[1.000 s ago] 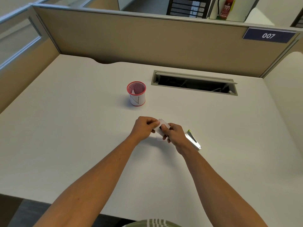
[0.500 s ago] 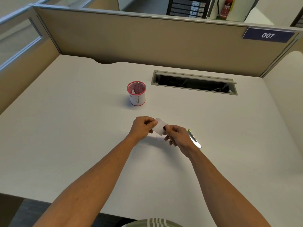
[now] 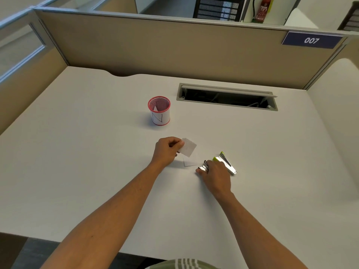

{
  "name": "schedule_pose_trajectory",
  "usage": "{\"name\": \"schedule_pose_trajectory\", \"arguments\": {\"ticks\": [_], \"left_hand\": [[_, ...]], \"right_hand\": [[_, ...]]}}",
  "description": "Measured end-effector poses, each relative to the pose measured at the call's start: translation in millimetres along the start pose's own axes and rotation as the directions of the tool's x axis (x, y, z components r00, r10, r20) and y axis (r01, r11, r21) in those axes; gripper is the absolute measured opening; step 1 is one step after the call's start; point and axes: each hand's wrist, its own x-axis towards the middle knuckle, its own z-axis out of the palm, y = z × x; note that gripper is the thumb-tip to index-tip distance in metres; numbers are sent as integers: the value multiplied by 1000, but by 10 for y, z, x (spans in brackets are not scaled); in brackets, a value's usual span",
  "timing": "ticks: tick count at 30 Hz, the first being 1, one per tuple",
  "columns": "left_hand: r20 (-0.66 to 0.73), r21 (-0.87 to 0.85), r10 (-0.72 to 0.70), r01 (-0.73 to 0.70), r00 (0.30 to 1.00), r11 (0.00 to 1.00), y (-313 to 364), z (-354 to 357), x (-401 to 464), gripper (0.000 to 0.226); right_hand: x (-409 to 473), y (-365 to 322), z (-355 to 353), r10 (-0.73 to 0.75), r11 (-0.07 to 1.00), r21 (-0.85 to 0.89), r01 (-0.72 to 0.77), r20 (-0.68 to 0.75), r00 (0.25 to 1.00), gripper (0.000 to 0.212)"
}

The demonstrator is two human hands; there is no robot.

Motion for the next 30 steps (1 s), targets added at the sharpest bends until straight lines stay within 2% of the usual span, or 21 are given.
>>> {"name": "schedule_pose_trajectory", "arguments": {"ticks": [4, 7, 9, 11, 12, 14, 15, 16, 19, 21, 23, 24, 25, 26, 28, 29, 30], "left_hand": [[-70, 57, 92, -88, 993, 995, 10, 12, -40, 7], [-120, 131, 234, -218, 965, 967, -4, 38, -98, 8], [-138, 225, 356, -321, 924, 920, -24, 60, -142, 10], [-142, 351, 499, -427, 855, 833, -35, 76, -190, 13], [-132, 411, 570, -479, 811, 776, -34, 85, -212, 14], [-86, 505, 685, -561, 723, 656, -27, 99, -251, 15], [-60, 544, 729, -590, 682, 596, -31, 107, -264, 15], [-30, 577, 766, -615, 642, 538, -39, 121, -272, 15], [38, 636, 830, -654, 557, 410, -79, 146, -284, 19], [48, 647, 837, -655, 546, 390, -101, 146, -293, 16], [54, 634, 819, -653, 572, 414, -127, 134, -301, 17], [50, 618, 793, -642, 608, 454, -143, 129, -305, 22], [23, 585, 751, -618, 659, 525, -153, 126, -311, 27], [-29, 514, 681, -574, 731, 638, -150, 127, -317, 30], [-120, 231, 408, -374, 905, 898, -110, 119, -310, 32], [-101, 73, 233, -227, 967, 971, -79, 107, -290, 33], [-49, -57, 90, -93, 995, 994, -54, 93, -261, 34]], "right_hand": [[-25, -17, 56, -39, 996, -77, 36, -32, 999, 40], [-31, -41, 66, -54, 993, -105, 47, -66, 996, 41], [-20, -80, 49, -59, 998, -32, 56, -128, 990, 44], [4, -167, -29, 23, 974, 225, 16, -169, 985, 45], [29, -231, -92, 101, 904, 425, -39, -125, 987, 44], [85, -394, -231, 215, 607, 761, -229, 120, 969, 49], [116, -450, -294, 213, 468, 824, -320, 246, 945, 53], [142, -483, -348, 190, 372, 849, -375, 325, 926, 54], [187, -512, -444, 113, 271, 878, -394, 377, 919, 36], [203, -496, -446, 80, 269, 894, -358, 349, 934, 18], [220, -473, -438, 90, 321, 893, -315, 302, 949, 11], [234, -463, -430, 104, 343, 889, -305, 286, 952, 12], [250, -459, -424, 116, 356, 884, -301, 278, 954, 12], [260, -458, -419, 124, 366, 881, -300, 273, 954, 11], [276, -455, -413, 127, 381, 875, -297, 268, 955, 9], [282, -452, -407, 120, 392, 873, -291, 265, 957, 8], [291, -450, -399, 107, 403, 872, -280, 259, 960, 7]]}}
